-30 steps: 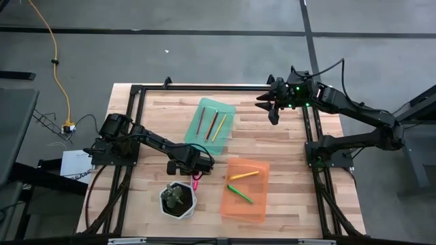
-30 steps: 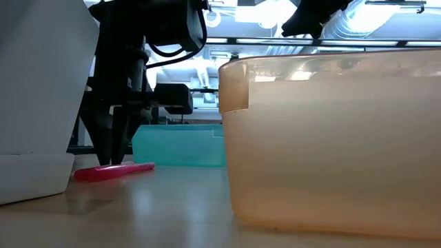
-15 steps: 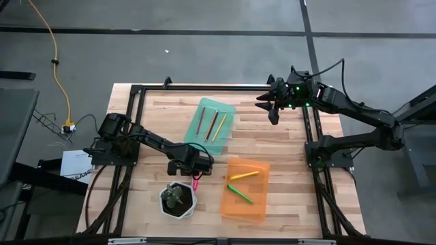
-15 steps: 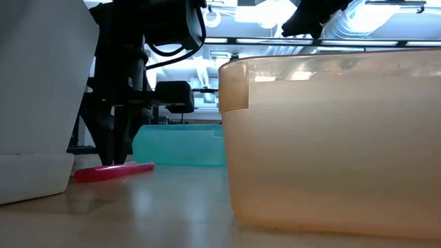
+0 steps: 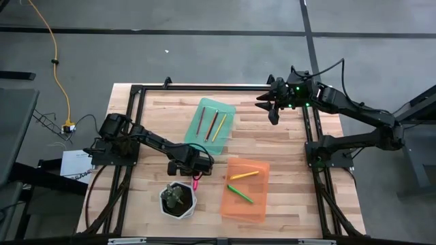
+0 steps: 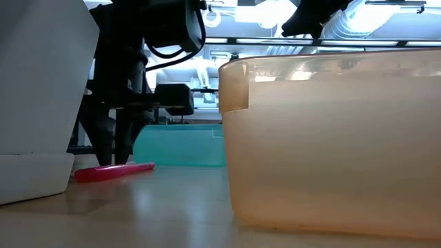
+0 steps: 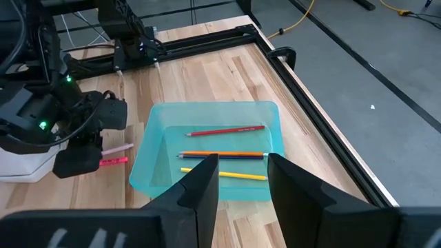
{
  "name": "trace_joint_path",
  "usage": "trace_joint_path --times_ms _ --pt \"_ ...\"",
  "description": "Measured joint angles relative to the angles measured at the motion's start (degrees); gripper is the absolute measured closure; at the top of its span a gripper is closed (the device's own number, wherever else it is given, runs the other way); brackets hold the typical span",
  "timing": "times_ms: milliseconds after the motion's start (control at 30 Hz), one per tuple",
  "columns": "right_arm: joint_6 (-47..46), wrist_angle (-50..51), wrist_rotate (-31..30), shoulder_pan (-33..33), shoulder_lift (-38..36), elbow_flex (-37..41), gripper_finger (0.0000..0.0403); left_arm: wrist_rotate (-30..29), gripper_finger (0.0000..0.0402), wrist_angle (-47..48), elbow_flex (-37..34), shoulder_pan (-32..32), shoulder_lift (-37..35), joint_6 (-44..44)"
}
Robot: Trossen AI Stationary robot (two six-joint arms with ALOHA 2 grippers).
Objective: Sort pens & pencils
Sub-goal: Put the light pink pen into the orange bin
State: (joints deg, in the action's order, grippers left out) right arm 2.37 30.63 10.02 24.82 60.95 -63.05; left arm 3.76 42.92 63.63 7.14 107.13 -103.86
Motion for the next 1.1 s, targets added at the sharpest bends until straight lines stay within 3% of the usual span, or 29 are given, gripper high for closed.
trace_joint_path --times_ms 200,400,900,1100 --pt "0.0 0.02 0.0 0.02 0.0 0.0 0.0285 -0.16 0.031 0.06 -0.02 -0.01 0.02 0.0" --pt "0.01 0.01 0.0 0.01 0.0 0.0 0.0285 -0.16 0.0303 0.36 -0.02 -0.01 0.02 -0.12" --pt "0.01 0.0 0.0 0.0 0.0 0.0 0.0285 -0.53 0.0384 4.44 1.08 -0.01 0.13 -0.15" --pt "0.01 0.0 -0.01 0.0 0.0 0.0 0.0285 -0.5 0.0372 4.34 1.1 0.02 0.11 0.03"
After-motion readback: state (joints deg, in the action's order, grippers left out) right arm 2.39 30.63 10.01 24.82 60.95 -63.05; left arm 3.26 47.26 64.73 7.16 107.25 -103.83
